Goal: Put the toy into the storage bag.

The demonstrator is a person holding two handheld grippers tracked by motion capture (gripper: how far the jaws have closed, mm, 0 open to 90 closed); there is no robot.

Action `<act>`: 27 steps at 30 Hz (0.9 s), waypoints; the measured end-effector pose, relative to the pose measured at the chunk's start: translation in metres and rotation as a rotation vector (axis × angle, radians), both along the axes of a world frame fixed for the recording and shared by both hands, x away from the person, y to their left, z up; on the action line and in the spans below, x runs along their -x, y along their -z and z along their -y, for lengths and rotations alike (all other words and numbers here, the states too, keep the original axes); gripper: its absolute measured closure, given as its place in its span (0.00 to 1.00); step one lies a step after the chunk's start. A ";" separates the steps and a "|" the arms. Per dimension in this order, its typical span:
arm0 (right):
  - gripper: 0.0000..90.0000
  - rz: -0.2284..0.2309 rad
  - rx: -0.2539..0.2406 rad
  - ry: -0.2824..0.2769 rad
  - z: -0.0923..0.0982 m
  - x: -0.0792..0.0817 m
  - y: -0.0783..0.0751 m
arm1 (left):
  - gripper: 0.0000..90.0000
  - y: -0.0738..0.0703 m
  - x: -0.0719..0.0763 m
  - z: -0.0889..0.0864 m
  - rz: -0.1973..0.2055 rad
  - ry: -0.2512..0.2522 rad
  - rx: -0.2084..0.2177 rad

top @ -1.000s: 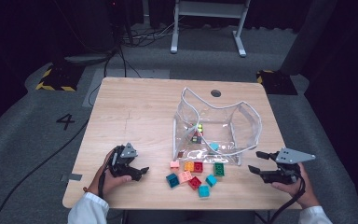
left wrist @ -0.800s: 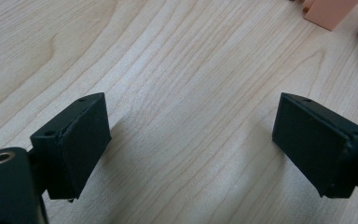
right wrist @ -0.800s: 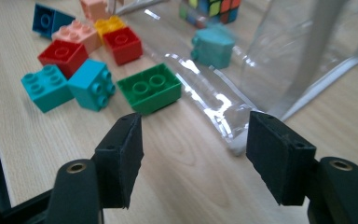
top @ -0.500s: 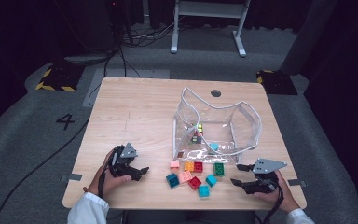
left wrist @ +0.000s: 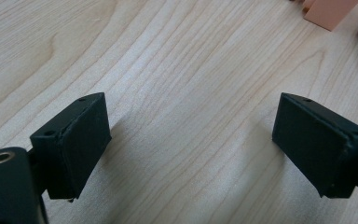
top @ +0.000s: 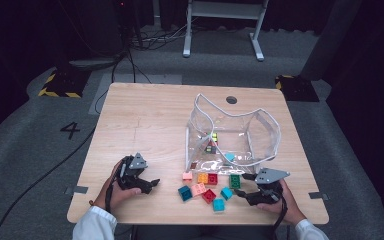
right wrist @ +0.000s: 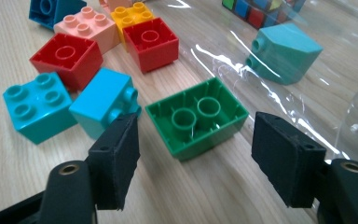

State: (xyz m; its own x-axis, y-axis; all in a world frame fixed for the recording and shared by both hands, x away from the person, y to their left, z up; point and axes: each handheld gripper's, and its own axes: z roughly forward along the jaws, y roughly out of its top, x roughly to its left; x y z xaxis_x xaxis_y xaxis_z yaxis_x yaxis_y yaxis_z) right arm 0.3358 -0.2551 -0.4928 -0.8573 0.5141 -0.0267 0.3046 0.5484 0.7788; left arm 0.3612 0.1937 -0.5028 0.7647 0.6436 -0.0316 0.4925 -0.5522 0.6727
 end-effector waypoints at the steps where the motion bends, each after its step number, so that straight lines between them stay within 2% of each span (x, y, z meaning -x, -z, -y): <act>1: 0.34 -0.002 0.000 0.008 -0.003 0.000 0.000 | 0.13 0.000 0.000 0.000 0.000 0.000 0.000; 2: 0.33 0.005 0.017 0.019 -0.004 -0.002 0.000 | 0.13 0.000 0.000 0.000 -0.001 -0.001 -0.001; 5: 0.33 0.013 0.013 0.015 -0.007 -0.005 0.000 | 0.13 0.000 0.000 0.000 -0.001 -0.001 -0.001; 6: 0.33 -0.006 0.018 0.032 -0.009 -0.003 0.000 | 0.13 0.000 0.000 0.000 -0.001 -0.001 -0.001; 8: 0.33 -0.009 0.017 0.028 -0.012 -0.004 0.000 | 0.13 0.000 0.000 0.000 -0.003 0.000 0.000; 10: 0.33 0.003 0.028 0.017 -0.016 -0.006 0.002 | 0.13 0.000 0.000 0.000 -0.002 0.000 -0.001; 11: 0.34 0.034 0.032 -0.003 -0.019 -0.009 0.003 | 0.13 0.000 0.000 0.000 -0.002 -0.001 0.000; 13: 0.34 0.027 0.028 0.003 -0.021 -0.009 0.004 | 0.13 0.000 0.000 0.000 -0.001 0.000 -0.001; 14: 0.35 0.032 0.046 0.002 -0.023 -0.009 0.005 | 0.13 0.000 0.000 0.000 -0.003 0.000 -0.001; 17: 0.38 0.031 0.068 0.015 -0.025 -0.009 0.007 | 0.13 0.000 0.000 0.000 -0.002 0.000 -0.001; 23: 0.39 0.042 0.066 0.014 -0.022 -0.008 0.007 | 0.13 0.000 0.000 0.000 -0.001 -0.001 -0.001; 24: 0.39 0.039 0.064 0.017 -0.022 -0.007 0.008 | 0.13 0.000 0.000 0.000 -0.001 0.000 -0.001; 25: 0.39 0.012 0.063 0.032 -0.021 -0.005 0.007 | 0.13 0.000 0.000 0.000 -0.001 0.000 -0.001; 27: 0.39 0.012 0.062 0.030 -0.020 -0.004 0.007 | 0.13 0.000 0.000 0.000 -0.003 0.000 0.000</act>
